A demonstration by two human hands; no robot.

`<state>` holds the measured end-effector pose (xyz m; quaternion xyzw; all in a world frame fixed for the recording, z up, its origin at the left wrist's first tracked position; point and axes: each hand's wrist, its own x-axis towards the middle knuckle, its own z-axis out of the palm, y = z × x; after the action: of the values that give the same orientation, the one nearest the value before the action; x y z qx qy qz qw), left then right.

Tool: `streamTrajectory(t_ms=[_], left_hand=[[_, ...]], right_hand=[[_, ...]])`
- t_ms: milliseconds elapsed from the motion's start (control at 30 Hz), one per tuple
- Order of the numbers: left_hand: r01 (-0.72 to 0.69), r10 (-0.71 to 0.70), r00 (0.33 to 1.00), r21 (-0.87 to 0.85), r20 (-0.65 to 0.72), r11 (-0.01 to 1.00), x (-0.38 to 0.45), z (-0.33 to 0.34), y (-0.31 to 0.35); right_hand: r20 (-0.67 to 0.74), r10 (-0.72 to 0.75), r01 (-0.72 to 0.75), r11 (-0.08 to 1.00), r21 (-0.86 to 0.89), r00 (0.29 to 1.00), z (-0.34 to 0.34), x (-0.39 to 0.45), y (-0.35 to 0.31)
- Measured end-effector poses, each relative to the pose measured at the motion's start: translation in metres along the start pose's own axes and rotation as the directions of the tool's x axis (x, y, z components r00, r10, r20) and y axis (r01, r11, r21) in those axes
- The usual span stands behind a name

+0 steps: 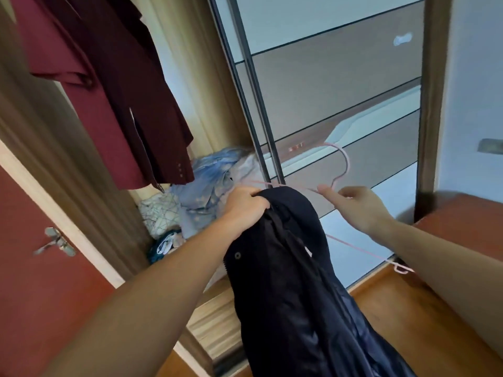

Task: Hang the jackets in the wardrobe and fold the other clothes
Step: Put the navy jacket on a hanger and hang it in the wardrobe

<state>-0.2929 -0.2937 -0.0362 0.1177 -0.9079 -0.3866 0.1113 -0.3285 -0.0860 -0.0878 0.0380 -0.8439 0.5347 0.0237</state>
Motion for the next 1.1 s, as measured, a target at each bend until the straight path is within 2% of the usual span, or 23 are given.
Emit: streamTrajectory(t_ms=[67,133,300,400,467,667,767,833,867,967,1100], left_hand=[[-0.006,0.006,1.000,0.059,0.013,0.998,0.001,0.010,0.002],[-0.022,0.020,1.000,0.107,0.024,0.994,0.001,0.018,0.002],[-0.014,0.023,0.999,0.235,-0.034,0.972,0.011,0.013,-0.011],[0.031,-0.004,0.994,0.258,-0.105,0.966,0.013,-0.001,-0.019],[0.046,-0.008,0.989,0.253,-0.149,0.967,0.011,-0.010,-0.020],[0.039,0.015,0.976,0.246,-0.217,0.968,0.010,-0.039,-0.023],[0.018,0.055,0.965,0.275,-0.255,0.961,0.007,-0.052,-0.023],[0.000,0.079,0.961,0.290,-0.263,0.957,0.005,-0.057,-0.021],[-0.011,0.096,0.960,0.306,-0.263,0.952,0.005,-0.059,-0.020],[-0.059,0.151,0.960,0.358,-0.237,0.932,0.001,-0.056,-0.011],[-0.169,0.230,0.969,0.440,-0.089,0.882,-0.005,-0.033,0.011]], right_hand=[[-0.084,0.005,-0.014,0.994,-0.105,0.996,-0.005,-0.004,0.005],[-0.139,0.013,-0.024,0.996,-0.081,0.990,-0.012,-0.003,0.013],[-0.223,0.078,-0.014,0.961,0.275,0.972,-0.039,0.003,0.037],[-0.124,0.068,-0.013,0.918,0.397,0.990,-0.051,0.002,0.047],[-0.039,0.056,-0.039,0.936,0.350,0.998,-0.050,0.000,0.053],[0.094,0.029,-0.052,0.968,0.244,0.995,-0.032,-0.006,0.056],[0.098,-0.073,0.072,0.997,0.009,0.992,-0.023,-0.013,0.048],[0.091,-0.150,0.163,0.972,-0.167,0.985,-0.014,-0.020,0.040],[0.086,-0.160,0.174,0.964,-0.199,0.983,-0.009,-0.023,0.038],[0.098,-0.177,0.194,0.960,-0.204,0.979,0.007,-0.029,0.027],[0.061,-0.268,0.274,0.927,-0.255,0.962,0.027,-0.038,0.003]])
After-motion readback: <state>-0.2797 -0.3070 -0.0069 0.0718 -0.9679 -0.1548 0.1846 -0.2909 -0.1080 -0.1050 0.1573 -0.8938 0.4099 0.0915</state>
